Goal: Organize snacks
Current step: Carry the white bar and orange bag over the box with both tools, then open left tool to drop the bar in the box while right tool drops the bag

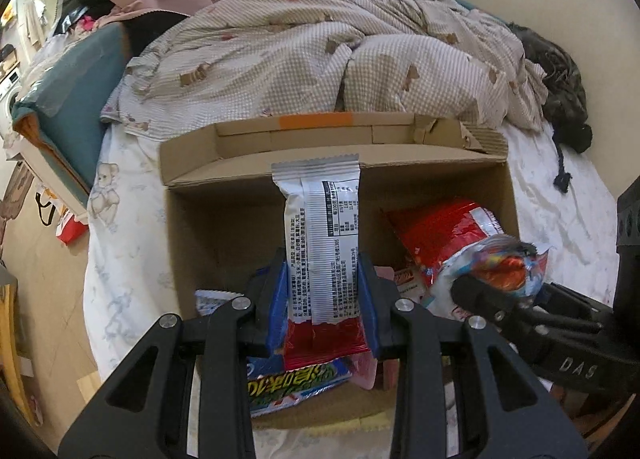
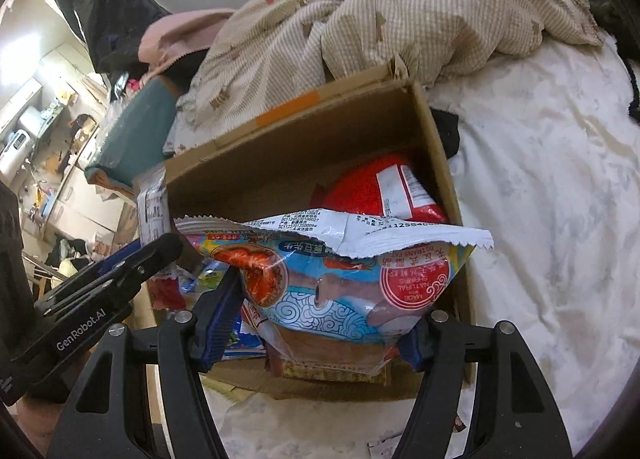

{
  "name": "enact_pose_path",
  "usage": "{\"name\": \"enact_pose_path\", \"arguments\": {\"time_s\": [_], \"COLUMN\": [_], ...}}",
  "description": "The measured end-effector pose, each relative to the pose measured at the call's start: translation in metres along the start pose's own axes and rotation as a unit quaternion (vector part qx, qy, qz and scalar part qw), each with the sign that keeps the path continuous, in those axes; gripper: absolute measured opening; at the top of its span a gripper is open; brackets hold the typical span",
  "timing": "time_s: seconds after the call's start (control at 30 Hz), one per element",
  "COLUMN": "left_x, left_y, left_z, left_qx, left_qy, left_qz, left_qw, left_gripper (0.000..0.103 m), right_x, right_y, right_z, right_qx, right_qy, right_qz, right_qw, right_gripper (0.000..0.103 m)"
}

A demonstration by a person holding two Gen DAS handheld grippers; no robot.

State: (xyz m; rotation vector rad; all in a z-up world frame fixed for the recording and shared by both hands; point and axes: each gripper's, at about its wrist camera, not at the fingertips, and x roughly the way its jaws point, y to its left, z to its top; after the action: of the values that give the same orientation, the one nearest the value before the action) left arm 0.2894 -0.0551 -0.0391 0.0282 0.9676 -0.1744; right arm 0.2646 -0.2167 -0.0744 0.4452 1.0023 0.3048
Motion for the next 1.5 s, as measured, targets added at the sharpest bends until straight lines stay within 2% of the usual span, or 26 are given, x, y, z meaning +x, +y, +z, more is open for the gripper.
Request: {"name": "enact_pose_path", "arguments": {"time_s": [0.2,0.27,0.43,0.47,0.53,0.6,0.67,0.73,0.83,1.03,1.13,1.5], "left_x": [0.011,0.012,0.013,0.014,0.013,0.006,0.000,-0.004,-0.009,-0.022,-0.027,-0.056], "left_y": [-0.006,-0.006,-0.006,-0.005,-0.004,-0.003,-0.005,-0.005,-0.003,-0.002,-0.002,0.007], "left_z": [0.003,0.003,0.003,0.003,0.002,0.001,0.000,0.000,0.000,-0.002,-0.003,-0.019], "left_qx": [0.011,0.012,0.010,0.008,0.003,0.004,0.009,0.011,0.003,-0.001,0.001,-0.003], "left_qy": [0.006,0.006,0.012,0.016,0.017,0.003,-0.012,-0.015,-0.018,-0.028,-0.028,-0.038], "left_qz": [0.007,0.009,0.007,0.004,0.002,0.008,0.021,0.032,0.030,0.033,0.036,0.046], "left_qw": [0.9999,0.9999,0.9998,0.9998,0.9999,1.0000,0.9997,0.9993,0.9994,0.9991,0.9989,0.9982], "left_gripper": [0.029,0.029,0.029,0.032,0.048,0.070,0.079,0.080,0.080,0.080,0.080,0.080], "right_x": [0.011,0.009,0.003,-0.001,-0.008,-0.014,-0.015,-0.014,-0.012,-0.022,-0.027,-0.046], "right_y": [-0.007,-0.007,-0.004,-0.005,-0.006,-0.005,-0.004,-0.007,-0.008,-0.002,-0.001,-0.002], "right_z": [-0.002,0.000,0.002,0.003,0.004,0.006,0.007,0.007,0.007,0.007,0.005,-0.012], "right_qx": [0.022,0.027,0.027,0.035,0.042,0.040,0.040,0.047,0.050,0.029,0.020,0.020], "right_qy": [0.023,0.021,0.012,0.005,-0.006,-0.015,-0.018,-0.012,-0.007,-0.019,-0.022,-0.022], "right_qz": [0.005,0.016,0.027,0.032,0.045,0.048,0.044,0.045,0.043,0.034,0.014,0.007], "right_qw": [0.999,0.999,0.999,0.999,0.998,0.998,0.998,0.998,0.998,0.999,0.999,1.000], "right_gripper": [0.074,0.086,0.090,0.090,0.091,0.092,0.093,0.093,0.093,0.093,0.093,0.093]}}
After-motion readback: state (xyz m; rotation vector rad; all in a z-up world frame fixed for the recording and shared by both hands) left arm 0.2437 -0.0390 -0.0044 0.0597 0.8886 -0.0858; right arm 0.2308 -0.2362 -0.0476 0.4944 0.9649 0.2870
